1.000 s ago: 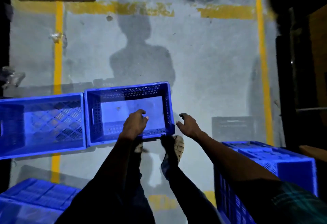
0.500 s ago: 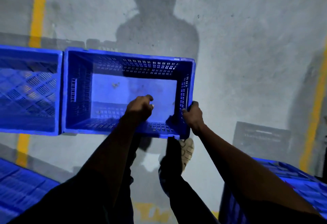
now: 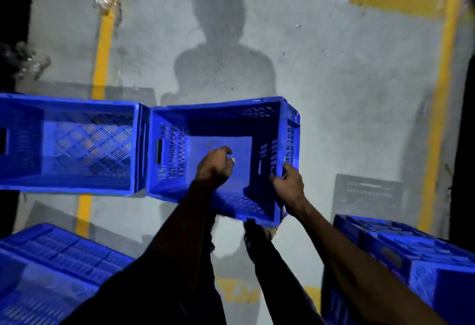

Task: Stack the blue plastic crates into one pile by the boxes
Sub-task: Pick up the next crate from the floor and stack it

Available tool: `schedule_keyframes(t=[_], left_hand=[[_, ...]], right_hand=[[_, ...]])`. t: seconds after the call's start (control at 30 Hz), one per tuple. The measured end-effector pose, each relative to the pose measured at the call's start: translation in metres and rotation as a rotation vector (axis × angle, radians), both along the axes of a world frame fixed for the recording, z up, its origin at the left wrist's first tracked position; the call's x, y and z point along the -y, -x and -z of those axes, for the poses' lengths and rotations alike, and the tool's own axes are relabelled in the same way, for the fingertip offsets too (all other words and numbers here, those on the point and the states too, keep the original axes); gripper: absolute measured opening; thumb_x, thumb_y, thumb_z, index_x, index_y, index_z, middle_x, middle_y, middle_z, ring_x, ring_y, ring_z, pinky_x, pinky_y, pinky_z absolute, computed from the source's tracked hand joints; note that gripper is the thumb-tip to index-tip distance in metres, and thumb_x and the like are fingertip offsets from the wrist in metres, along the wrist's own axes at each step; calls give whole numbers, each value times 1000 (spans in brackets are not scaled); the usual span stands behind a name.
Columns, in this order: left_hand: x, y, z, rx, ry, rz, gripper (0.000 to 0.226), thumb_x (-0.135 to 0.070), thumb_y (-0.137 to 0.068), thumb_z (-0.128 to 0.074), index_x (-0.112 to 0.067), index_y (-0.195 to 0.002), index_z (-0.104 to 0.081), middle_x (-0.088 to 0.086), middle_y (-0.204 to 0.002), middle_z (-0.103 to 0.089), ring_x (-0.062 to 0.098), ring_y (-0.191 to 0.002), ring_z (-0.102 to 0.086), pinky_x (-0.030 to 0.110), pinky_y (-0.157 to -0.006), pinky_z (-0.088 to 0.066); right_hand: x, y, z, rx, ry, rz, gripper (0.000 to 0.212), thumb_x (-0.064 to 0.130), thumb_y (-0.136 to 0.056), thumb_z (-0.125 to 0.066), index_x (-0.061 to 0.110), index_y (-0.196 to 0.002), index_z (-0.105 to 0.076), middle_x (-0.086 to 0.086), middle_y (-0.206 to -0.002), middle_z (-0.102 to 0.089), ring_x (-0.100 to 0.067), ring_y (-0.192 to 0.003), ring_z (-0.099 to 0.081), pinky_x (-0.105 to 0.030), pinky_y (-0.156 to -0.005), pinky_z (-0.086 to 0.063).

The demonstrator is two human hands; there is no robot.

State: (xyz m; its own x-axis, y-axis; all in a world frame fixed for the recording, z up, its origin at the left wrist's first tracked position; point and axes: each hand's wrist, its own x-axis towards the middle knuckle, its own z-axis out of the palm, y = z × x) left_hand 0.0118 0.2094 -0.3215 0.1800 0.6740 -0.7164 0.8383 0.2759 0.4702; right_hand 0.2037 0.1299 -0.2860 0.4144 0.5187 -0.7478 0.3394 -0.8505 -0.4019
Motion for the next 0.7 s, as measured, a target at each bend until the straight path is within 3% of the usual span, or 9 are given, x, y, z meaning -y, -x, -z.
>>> schedule_keyframes(t=[0.27,0.4,0.53,0.6,0.7], left_hand=[[23,0,-154,100,-55,-135,31,-24,-90,-57,-16,-120,-65,15,-106,-73,33,-103,-66,39,-88,-52],[48,3,-236,211,-51,-111,28,-17,-92,-58,-11,-118,-67,14,-106,-74,28,-101,-67,27,-83,-47],[71,0,-308,360,-129,-18,27,-16,-92,-60,-9,-117,-67,8,-92,-70,24,-86,-65,20,-72,-41],[81,-3,-336,451,-142,44,26,-14,-92,-61,-7,-117,-67,9,-94,-70,20,-85,-64,19,-76,-45],[95,-6,-369,544,-166,177,28,-19,-92,-61,-6,-115,-68,11,-105,-72,22,-94,-67,31,-88,-52]], right_hand=[[-5,54,-165,158,-43,65,29,29,-73,-68,20,-101,-70,-10,-101,-72,-36,-100,-65,-38,-87,-47],[32,56,-268,269,-48,170,38,28,-74,-67,23,-111,-69,-12,-107,-71,-37,-104,-64,-39,-90,-49],[88,49,-364,394,-81,290,38,27,-69,-69,23,-107,-68,-7,-98,-71,-35,-98,-65,-35,-81,-49],[118,49,-408,440,-116,356,37,25,-66,-69,21,-103,-67,-4,-95,-69,-34,-96,-65,-34,-79,-49],[164,52,-469,496,-166,467,28,20,-66,-70,18,-94,-68,-2,-94,-66,-33,-92,-63,-34,-76,-49]])
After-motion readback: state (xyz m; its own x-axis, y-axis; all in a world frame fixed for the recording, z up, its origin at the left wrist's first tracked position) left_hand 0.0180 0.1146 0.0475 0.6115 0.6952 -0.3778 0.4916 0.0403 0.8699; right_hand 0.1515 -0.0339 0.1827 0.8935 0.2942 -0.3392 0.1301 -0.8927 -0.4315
